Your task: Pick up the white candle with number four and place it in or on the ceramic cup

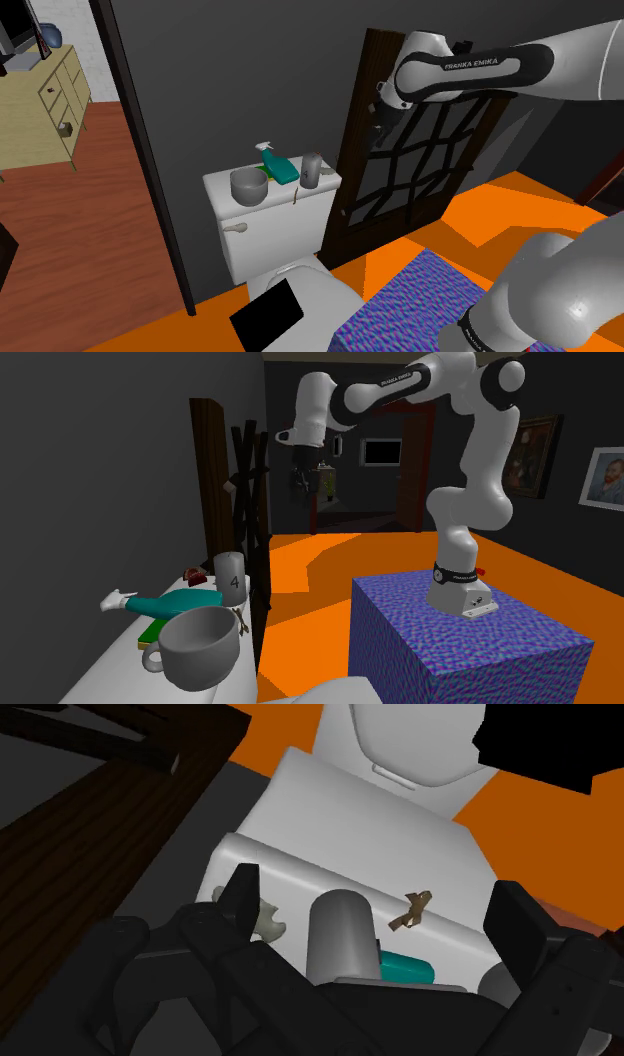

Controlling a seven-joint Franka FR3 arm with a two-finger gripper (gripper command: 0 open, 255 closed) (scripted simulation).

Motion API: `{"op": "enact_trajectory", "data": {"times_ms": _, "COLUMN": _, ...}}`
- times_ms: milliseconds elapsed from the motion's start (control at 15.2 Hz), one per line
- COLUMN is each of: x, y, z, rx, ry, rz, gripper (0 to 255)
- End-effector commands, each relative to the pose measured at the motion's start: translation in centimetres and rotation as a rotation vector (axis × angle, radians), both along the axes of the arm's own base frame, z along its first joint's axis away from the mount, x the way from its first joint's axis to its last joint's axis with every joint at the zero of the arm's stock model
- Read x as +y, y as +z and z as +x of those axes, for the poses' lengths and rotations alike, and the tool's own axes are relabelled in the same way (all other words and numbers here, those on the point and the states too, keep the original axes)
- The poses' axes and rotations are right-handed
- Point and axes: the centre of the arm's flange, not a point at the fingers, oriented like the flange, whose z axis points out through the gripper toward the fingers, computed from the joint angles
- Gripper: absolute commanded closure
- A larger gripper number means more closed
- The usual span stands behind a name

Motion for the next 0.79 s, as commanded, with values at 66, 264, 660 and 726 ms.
{"op": "enact_trajectory", "data": {"times_ms": 66, "x": -0.4, "y": -2.3, "z": 3.0, "rx": -0.008, "ry": 0.074, "rz": 0.011, "gripper": 0}}
{"op": "enact_trajectory", "data": {"times_ms": 264, "x": -0.4, "y": -4.5, "z": 6.3, "rx": -0.014, "ry": 0.145, "rz": 0.023, "gripper": 0}}
{"op": "enact_trajectory", "data": {"times_ms": 660, "x": 0.2, "y": -8.8, "z": 12.9, "rx": -0.028, "ry": 0.287, "rz": 0.047, "gripper": 0}}
{"op": "enact_trajectory", "data": {"times_ms": 726, "x": 0.4, "y": -9.5, "z": 14.0, "rx": -0.030, "ry": 0.310, "rz": 0.051, "gripper": 0}}
